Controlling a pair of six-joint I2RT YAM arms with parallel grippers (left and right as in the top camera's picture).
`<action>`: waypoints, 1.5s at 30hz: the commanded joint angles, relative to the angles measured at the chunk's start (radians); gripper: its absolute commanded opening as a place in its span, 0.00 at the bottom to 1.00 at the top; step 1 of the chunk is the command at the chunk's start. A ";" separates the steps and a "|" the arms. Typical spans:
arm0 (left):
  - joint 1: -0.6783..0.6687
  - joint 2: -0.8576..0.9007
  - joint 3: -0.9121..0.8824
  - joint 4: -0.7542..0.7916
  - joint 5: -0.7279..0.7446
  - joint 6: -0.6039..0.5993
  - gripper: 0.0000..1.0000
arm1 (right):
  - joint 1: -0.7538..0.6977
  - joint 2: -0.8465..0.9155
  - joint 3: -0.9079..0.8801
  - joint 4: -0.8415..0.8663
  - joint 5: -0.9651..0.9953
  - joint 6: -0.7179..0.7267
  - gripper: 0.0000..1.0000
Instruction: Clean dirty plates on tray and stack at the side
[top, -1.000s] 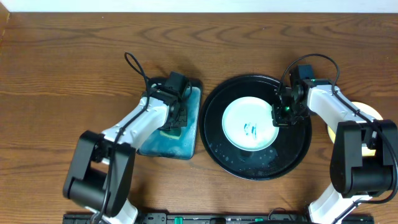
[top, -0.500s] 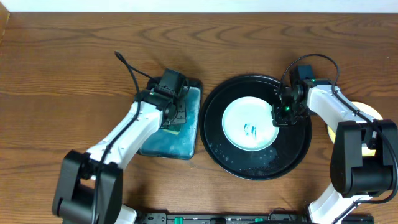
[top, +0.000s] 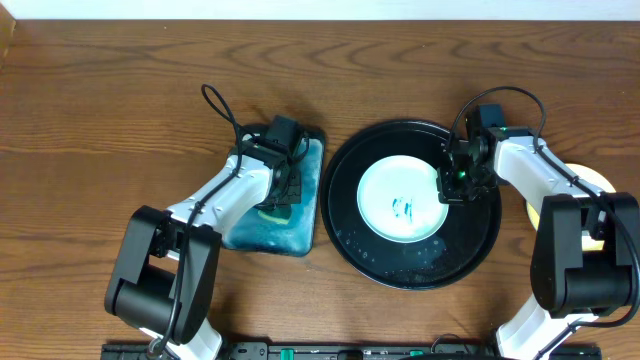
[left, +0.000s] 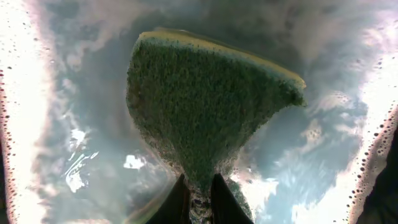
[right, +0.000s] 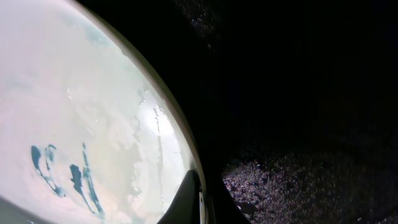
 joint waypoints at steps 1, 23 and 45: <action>0.001 0.027 -0.003 -0.006 0.010 -0.009 0.07 | 0.026 0.030 -0.029 -0.001 0.056 -0.015 0.01; 0.001 -0.189 -0.009 0.012 0.021 0.028 0.08 | 0.027 0.030 -0.029 -0.001 0.056 -0.015 0.01; 0.001 0.018 -0.009 0.023 0.071 0.025 0.07 | 0.026 0.030 -0.029 -0.001 0.068 -0.015 0.01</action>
